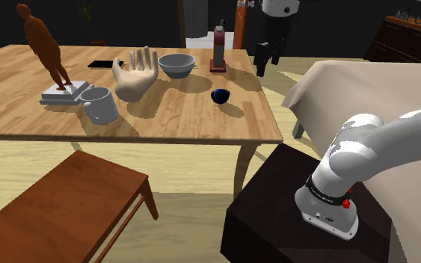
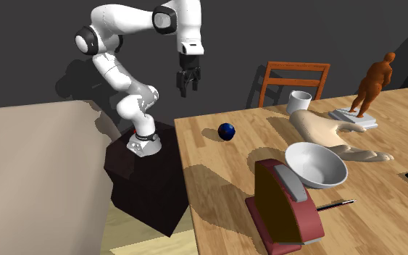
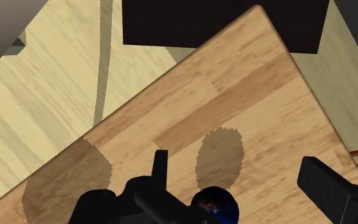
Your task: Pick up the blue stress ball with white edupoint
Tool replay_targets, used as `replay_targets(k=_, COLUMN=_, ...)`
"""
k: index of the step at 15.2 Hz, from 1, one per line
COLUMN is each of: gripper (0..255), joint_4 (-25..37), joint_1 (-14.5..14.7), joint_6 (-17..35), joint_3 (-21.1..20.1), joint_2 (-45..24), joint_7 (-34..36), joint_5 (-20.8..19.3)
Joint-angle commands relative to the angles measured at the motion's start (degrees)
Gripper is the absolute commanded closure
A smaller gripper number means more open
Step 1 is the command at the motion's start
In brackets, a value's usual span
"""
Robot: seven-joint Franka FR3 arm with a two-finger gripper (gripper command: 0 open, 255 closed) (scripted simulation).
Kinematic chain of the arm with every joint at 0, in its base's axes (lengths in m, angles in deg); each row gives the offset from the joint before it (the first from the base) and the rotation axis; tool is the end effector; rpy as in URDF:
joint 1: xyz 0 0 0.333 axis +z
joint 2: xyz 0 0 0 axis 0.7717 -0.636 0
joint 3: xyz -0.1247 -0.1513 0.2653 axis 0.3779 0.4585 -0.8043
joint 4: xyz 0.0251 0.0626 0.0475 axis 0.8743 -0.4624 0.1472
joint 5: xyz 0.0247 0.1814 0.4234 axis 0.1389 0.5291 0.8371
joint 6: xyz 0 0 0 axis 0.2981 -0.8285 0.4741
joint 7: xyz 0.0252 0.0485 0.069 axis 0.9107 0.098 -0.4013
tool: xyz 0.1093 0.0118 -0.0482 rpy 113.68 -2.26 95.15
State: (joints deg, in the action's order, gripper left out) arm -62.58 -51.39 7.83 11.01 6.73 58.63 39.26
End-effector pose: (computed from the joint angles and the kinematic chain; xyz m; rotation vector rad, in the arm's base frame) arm 0.3750 0.0103 0.6176 3.0113 -0.0232 0.0472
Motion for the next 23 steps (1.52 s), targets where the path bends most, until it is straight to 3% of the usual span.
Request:
replay_targets(k=1, gripper=0, joint_4=0.0, joint_1=0.0, joint_6=0.0, joint_3=0.0, joint_2=0.0, joint_7=0.0, joint_5=0.0)
replay_targets(k=9, gripper=0, joint_4=0.74, joint_1=-3.51, joint_6=12.31, joint_3=1.84, joint_2=-13.84, joint_7=15.25, joint_5=12.44)
replay_targets(k=16, gripper=0, joint_4=2.36, joint_1=-4.9, joint_6=23.64, joint_3=4.29, joint_2=-26.0, joint_7=24.12, joint_5=24.46)
replay_targets(k=23, gripper=0, joint_4=-1.71, joint_1=-4.69, joint_6=28.84, joint_3=4.18, joint_2=-27.35, joint_7=22.39, joint_5=25.36)
